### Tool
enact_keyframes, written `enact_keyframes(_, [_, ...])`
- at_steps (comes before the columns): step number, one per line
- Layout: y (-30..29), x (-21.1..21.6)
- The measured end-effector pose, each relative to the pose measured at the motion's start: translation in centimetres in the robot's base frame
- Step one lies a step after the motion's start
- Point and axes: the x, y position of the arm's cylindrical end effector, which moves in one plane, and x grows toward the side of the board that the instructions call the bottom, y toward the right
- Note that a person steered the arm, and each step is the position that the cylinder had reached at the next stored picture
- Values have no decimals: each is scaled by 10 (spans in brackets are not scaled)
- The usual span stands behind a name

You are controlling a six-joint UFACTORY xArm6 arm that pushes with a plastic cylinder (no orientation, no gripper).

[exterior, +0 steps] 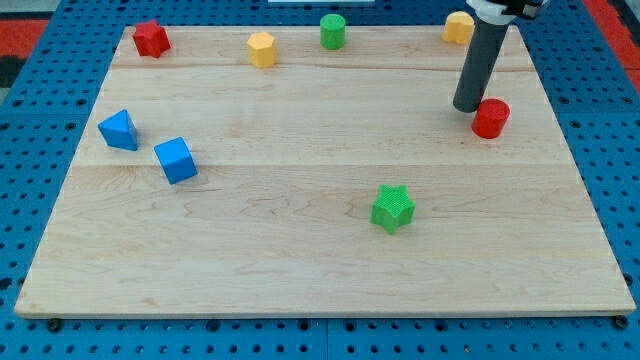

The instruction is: Push yellow hexagon to bottom left

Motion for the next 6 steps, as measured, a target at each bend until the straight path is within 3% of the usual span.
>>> enact_keyframes(1, [-11,-13])
enact_keyframes(6, [-192,-85])
